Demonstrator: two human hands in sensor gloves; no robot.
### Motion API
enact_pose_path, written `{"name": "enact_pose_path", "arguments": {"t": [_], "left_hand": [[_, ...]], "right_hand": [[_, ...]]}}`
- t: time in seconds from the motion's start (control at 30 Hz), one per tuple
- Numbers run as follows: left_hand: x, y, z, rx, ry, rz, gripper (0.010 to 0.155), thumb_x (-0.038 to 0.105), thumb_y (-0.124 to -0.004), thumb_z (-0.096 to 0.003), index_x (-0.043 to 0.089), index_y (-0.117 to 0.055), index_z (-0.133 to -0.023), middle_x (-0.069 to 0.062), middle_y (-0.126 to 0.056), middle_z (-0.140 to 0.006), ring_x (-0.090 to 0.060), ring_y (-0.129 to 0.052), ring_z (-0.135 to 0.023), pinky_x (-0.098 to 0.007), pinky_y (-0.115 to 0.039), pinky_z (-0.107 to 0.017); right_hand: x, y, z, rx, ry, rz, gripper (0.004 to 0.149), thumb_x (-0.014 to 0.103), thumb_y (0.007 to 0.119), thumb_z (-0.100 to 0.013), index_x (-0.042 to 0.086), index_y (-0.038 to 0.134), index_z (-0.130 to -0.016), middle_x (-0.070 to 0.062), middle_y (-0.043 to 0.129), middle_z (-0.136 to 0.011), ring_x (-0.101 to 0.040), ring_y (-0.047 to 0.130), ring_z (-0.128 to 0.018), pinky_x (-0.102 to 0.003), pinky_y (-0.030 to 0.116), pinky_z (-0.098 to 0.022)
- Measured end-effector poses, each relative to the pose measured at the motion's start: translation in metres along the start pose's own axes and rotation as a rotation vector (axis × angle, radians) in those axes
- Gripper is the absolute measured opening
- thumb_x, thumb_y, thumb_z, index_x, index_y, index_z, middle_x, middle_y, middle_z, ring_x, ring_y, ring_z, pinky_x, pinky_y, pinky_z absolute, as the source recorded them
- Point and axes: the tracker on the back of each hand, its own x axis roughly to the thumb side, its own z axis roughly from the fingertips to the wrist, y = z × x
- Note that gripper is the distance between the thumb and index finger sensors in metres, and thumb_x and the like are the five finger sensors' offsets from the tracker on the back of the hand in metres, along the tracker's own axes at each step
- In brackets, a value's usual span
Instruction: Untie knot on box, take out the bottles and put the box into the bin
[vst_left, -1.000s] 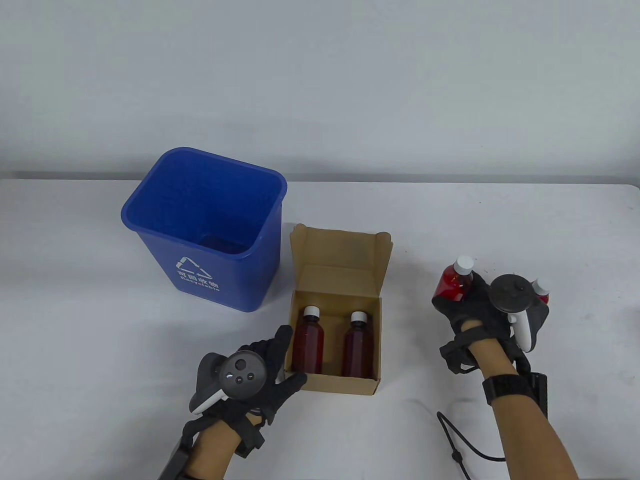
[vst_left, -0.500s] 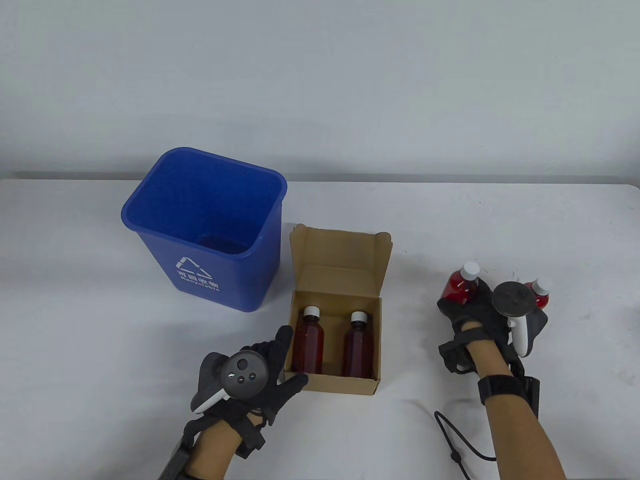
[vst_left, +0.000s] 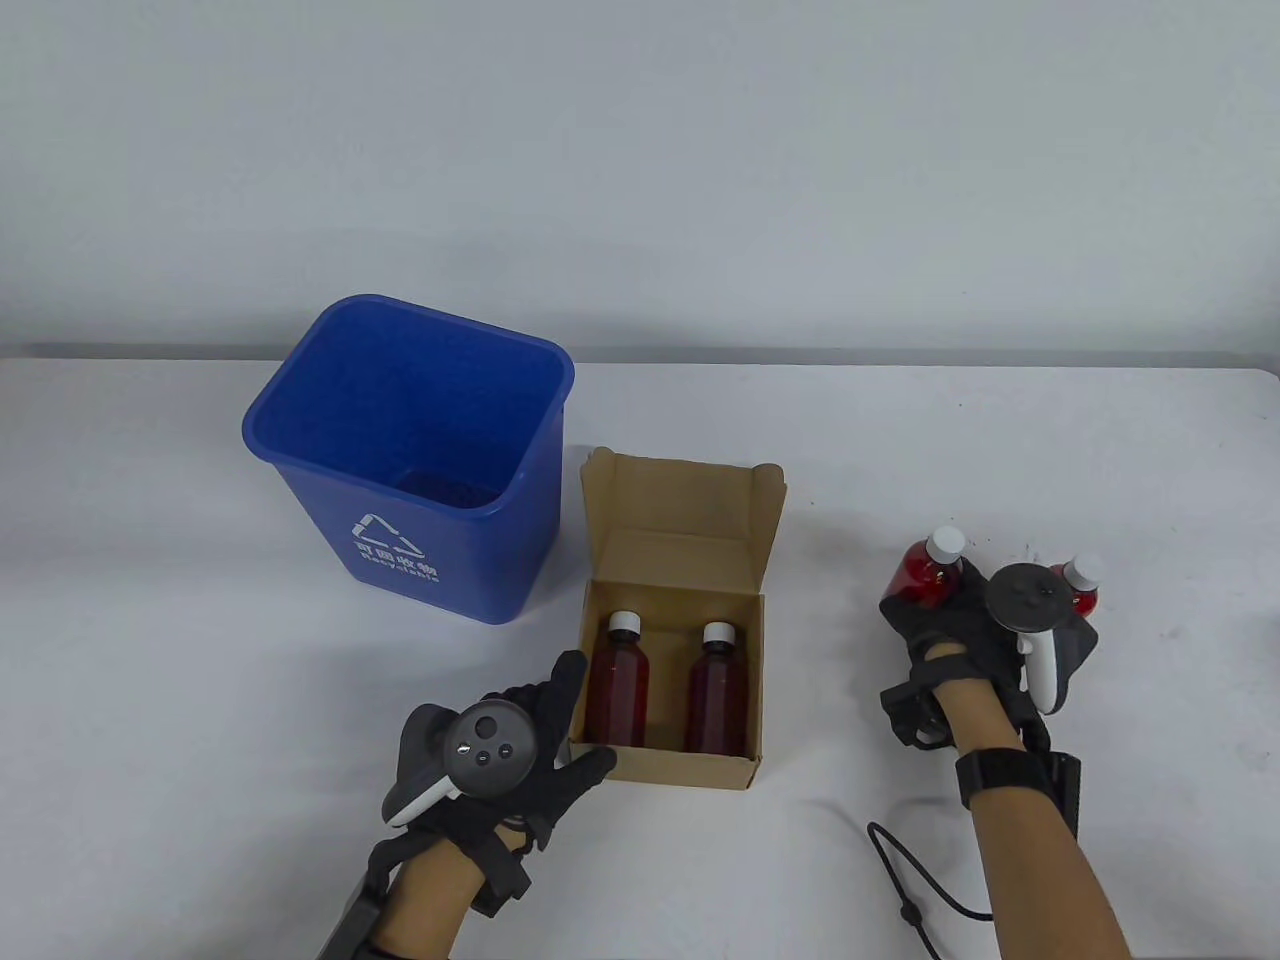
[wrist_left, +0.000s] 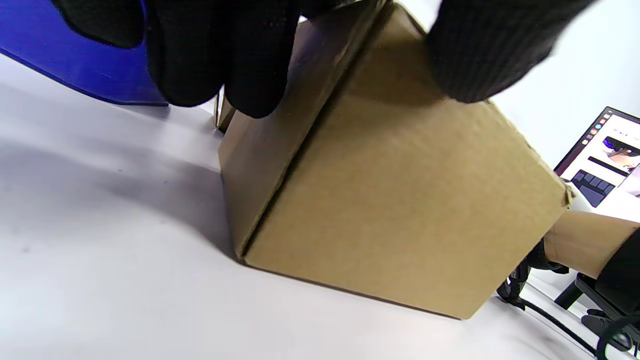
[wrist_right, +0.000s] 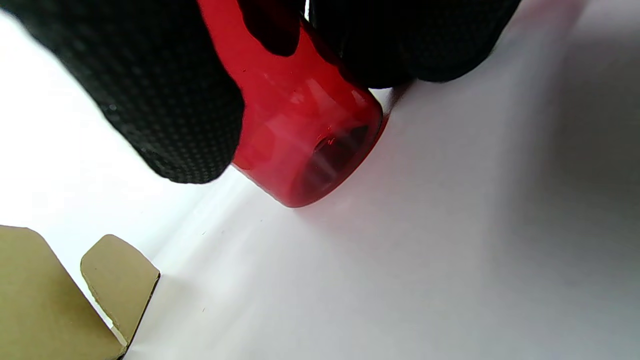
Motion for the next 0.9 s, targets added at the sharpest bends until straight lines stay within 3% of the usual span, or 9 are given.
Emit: {"name": "enact_pose_path", "arguments": {"t": [0.23,0.47,0.67,0.9], "left_hand": [[-0.001,0.000,0.000,-0.002,0.003,0.001,0.092,0.061,-0.072,-0.0468,0.017,-0.025,-0.113,-0.019,-0.069,-0.103,-0.056,-0.072,-0.094,-0.074,-0.052,-0.069],[-0.001,0.000,0.000,-0.003,0.004,0.000,0.092,0.061,-0.072,-0.0468,0.017,-0.025,-0.113,-0.019,-0.069,-0.104,-0.056,-0.072,-0.094,-0.074,-0.052,-0.069],[-0.002,0.001,0.000,-0.001,0.005,-0.003,0.092,0.061,-0.072,-0.0468,0.017,-0.026,-0.113,-0.019,-0.069,-0.104,-0.056,-0.071,-0.094,-0.074,-0.052,-0.069],[-0.002,0.001,0.001,0.005,0.008,-0.003,0.091,0.061,-0.072,-0.0467,0.017,-0.028,-0.113,-0.019,-0.069,-0.104,-0.056,-0.072,-0.094,-0.074,-0.052,-0.069]], "right_hand": [[-0.001,-0.004,0.008,0.027,-0.011,0.023,0.091,0.041,0.092,-0.042,0.008,0.033,-0.102,-0.019,0.027,-0.104,-0.045,0.060,-0.087,-0.054,0.061,-0.057],[0.002,-0.004,0.032,0.095,-0.049,0.090,0.098,0.045,0.085,-0.045,0.002,0.017,-0.101,-0.026,0.014,-0.102,-0.051,0.047,-0.091,-0.062,0.052,-0.062],[0.015,-0.002,0.064,0.119,-0.156,0.169,0.095,0.047,0.082,-0.047,0.001,0.018,-0.101,-0.026,0.013,-0.101,-0.054,0.037,-0.092,-0.065,0.043,-0.063],[0.034,-0.002,0.091,0.146,-0.243,0.211,0.093,0.048,0.080,-0.047,0.001,0.021,-0.101,-0.026,0.015,-0.101,-0.053,0.037,-0.092,-0.064,0.044,-0.062]]}}
